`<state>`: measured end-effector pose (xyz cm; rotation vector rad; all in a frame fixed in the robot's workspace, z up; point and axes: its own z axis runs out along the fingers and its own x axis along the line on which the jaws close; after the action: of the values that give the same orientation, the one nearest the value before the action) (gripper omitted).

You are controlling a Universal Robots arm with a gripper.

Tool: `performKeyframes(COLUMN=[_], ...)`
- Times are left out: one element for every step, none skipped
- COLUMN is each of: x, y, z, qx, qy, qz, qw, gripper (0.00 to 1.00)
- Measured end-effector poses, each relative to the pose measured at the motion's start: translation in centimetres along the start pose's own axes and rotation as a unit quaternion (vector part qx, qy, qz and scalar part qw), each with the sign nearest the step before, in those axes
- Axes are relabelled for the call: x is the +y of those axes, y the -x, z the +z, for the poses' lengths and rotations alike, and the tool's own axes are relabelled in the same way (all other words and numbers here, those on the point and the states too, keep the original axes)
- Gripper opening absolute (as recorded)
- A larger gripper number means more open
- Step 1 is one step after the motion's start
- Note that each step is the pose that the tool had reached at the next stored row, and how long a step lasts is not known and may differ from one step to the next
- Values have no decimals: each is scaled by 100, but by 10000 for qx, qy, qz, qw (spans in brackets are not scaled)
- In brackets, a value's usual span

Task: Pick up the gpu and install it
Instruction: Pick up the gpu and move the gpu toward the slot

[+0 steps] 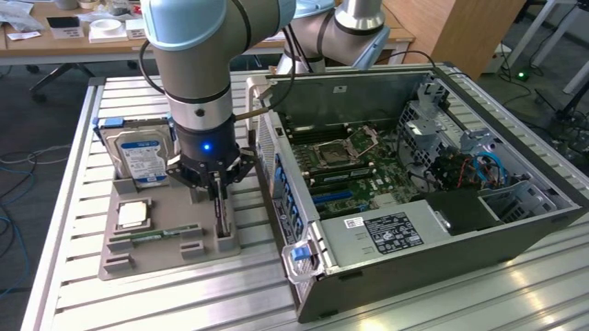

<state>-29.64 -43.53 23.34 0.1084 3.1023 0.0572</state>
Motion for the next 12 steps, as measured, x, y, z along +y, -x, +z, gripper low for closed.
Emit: performKeyframes(x=[0,0,0,0,0,0,0,0,0,0,0,0], y=[0,0,0,0,0,0,0,0,0,0,0,0], z=[0,0,0,0,0,1,1,1,1,1,0,0], qx=[0,0,0,0,2,3,4,5,5,5,5,5], qy=[0,0,0,1,3,4,5,6,5,5,5,5], qz=[-1,0,-4,-23,-67,-114,-137,-138,-138,-138,-138,-138], qw=[10000,10000,10000,10000,10000,9999,9999,9999,9999,9999,9999,9999], gripper=[26,26,26,26,26,26,26,26,26,26,26,26])
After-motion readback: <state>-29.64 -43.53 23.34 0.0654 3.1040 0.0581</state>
